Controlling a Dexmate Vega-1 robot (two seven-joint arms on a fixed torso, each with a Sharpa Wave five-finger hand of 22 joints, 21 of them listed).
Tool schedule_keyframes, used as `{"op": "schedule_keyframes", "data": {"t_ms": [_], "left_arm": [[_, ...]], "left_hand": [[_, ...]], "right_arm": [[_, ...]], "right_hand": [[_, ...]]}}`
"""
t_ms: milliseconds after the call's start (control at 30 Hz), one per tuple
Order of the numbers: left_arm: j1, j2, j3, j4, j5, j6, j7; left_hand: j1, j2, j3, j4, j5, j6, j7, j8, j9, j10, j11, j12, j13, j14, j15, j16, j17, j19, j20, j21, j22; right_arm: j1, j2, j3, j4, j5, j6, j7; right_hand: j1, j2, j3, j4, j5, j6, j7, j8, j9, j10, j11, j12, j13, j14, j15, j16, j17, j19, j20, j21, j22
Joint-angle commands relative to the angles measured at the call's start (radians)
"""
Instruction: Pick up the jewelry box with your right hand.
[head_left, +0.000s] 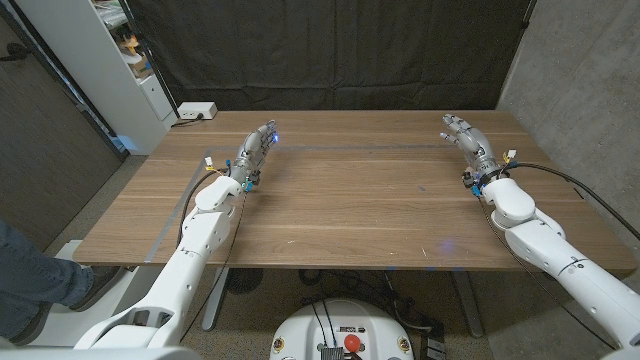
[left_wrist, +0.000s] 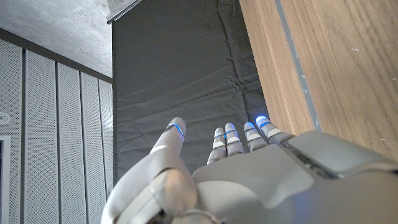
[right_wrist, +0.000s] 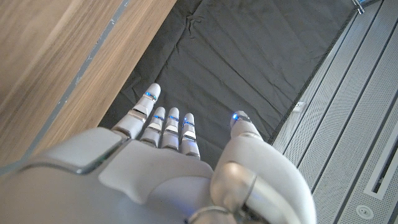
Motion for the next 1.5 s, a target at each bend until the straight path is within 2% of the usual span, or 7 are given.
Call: {"op": "schedule_keyframes", "data": {"t_ms": [33,900,1500], "left_arm": [[-0.006,-0.004,0.001,0.021,0.001,-0.004,-0.003],[-0.013,0.002,-0.005,0.03,0.002,-0.008,-0.015],[-0.014,0.006,-0.009,0.028,0.0,-0.01,-0.025]], "left_hand": [[0.013,0.002,0.011,-0.002,0.006,0.011,0.003,-0.002,0.004,0.01,0.0,0.001,0.002,0.003,0.001,0.0,0.003,-0.002,0.007,-0.005,0.004],[0.02,0.004,0.017,-0.006,0.008,0.014,0.003,-0.003,0.005,0.013,-0.001,0.0,0.002,0.003,0.001,-0.001,0.003,-0.002,0.011,-0.016,0.005],[0.023,0.005,0.021,-0.007,0.009,0.017,0.004,-0.003,0.005,0.016,0.001,-0.001,0.002,0.004,0.003,-0.001,0.003,0.001,0.013,-0.022,0.005]], "right_arm": [[-0.017,-0.05,0.005,-0.019,-0.125,-0.017,-0.072],[-0.039,-0.141,-0.01,-0.087,-0.384,-0.149,-0.2],[-0.066,-0.19,-0.018,-0.153,-0.502,-0.251,-0.252]], "right_hand": [[0.012,0.001,0.001,-0.009,0.005,0.01,-0.003,0.001,-0.002,0.003,0.001,-0.003,-0.002,-0.006,-0.002,-0.002,-0.003,-0.004,-0.004,-0.008,0.003],[0.031,0.002,0.003,-0.023,0.006,0.015,-0.007,0.004,-0.009,0.001,-0.005,-0.005,-0.009,-0.009,-0.008,0.0,-0.019,-0.01,-0.004,-0.024,0.003],[0.04,0.002,0.003,-0.028,0.006,0.015,-0.011,0.004,-0.012,-0.001,-0.009,-0.006,-0.013,-0.012,-0.01,0.0,-0.028,-0.012,-0.003,-0.034,0.003]]}}
